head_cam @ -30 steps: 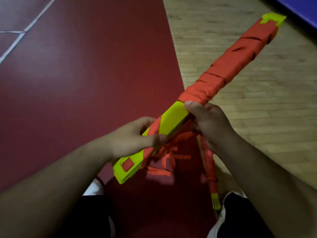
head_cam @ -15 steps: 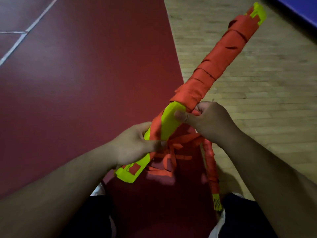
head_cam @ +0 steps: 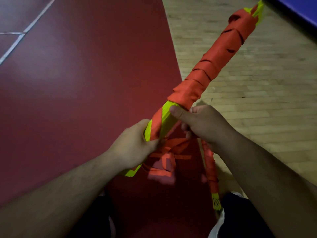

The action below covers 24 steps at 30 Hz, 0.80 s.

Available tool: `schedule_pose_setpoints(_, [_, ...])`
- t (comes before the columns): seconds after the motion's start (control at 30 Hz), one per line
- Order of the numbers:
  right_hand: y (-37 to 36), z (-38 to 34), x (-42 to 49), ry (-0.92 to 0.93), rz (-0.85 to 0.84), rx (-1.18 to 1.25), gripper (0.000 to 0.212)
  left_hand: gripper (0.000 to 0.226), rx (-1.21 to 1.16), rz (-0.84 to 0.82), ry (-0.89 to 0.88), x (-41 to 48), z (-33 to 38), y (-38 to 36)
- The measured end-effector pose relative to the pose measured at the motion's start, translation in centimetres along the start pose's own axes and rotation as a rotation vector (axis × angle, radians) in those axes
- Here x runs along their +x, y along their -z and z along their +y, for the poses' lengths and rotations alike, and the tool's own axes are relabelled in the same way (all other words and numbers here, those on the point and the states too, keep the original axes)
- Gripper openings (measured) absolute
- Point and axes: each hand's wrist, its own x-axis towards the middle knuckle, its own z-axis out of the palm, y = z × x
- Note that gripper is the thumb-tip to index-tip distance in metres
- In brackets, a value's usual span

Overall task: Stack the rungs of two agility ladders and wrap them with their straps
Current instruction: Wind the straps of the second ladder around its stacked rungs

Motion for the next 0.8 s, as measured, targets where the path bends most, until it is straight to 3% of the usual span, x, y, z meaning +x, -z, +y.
schedule_pose_setpoints(0.17, [0.1, 0.1, 0.3, -0.099, -0.073, 0.068, 0.07, 0.027, 0.11, 0.051, -0.006, -0.4, 0.0, -0.5])
schedule_pose_setpoints(0.3, [-0.1, 0.7, 0.5, -0.121, -0.003, 0.038, 0.086, 0.036, 0.19, 0.034, -0.091, -0.7, 0.0, -1.2])
schedule_pose_setpoints(0.4, [-0.2, 1.2, 0.7, -0.18, 0.079, 0.057, 0.083, 0.056, 0.2, -0.027, -0.166, -0.8, 0.1, -1.5])
schedule_pose_setpoints(0.5, [-0.3, 1.4, 0.9, -0.179, 0.138, 0.136, 0.067, 0.058, -0.037, -0.169, -0.146, -0.8, 0.6, -1.2])
schedule_pose_setpoints(0.63, [-0.1, 1.2, 0.9, -0.073, 0.064, 0.267, 0.046, 0.051, -0.463, -0.38, 0.034, -0.4, 1.1, 0.1])
schedule_pose_setpoints(0.73, [-0.5, 0.9, 0.6, -0.023, -0.024, 0.371, 0.039, 0.049, -0.681, -0.569, 0.118, -0.7, 1.1, 0.7])
schedule_pose_setpoints(0.8, [-0.4, 0.6, 0.7, 0.002, -0.061, 0.345, 0.044, 0.045, -0.725, -0.558, 0.114, -0.7, 1.1, 0.8])
